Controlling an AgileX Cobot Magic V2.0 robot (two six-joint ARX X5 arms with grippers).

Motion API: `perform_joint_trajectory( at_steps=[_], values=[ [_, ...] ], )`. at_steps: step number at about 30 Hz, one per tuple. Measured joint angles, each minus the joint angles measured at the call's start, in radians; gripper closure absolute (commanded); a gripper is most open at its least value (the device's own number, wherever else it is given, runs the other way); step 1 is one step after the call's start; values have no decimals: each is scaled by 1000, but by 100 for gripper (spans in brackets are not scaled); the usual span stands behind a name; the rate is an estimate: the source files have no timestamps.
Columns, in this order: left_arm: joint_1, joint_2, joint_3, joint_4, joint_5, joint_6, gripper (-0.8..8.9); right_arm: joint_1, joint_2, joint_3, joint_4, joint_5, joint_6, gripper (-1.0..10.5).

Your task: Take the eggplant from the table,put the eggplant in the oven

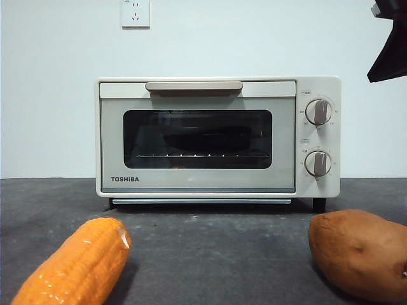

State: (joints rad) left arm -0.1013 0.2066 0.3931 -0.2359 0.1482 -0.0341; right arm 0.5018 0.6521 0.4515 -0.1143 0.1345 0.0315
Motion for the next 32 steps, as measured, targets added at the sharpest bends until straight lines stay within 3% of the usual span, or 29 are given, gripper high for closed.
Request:
perform_joint_trajectory(
  at_steps=[3,15,32],
  values=[
    [34,-61,-77,-8,-40,9,807,0,0,0,0,0,0,943],
    [66,-203,-331,-14,-42,18,808,0,0,0,0,0,0,943],
    [68,-202,-357,51,-45,18,808,0,0,0,3,0,0,943]
  ],
)
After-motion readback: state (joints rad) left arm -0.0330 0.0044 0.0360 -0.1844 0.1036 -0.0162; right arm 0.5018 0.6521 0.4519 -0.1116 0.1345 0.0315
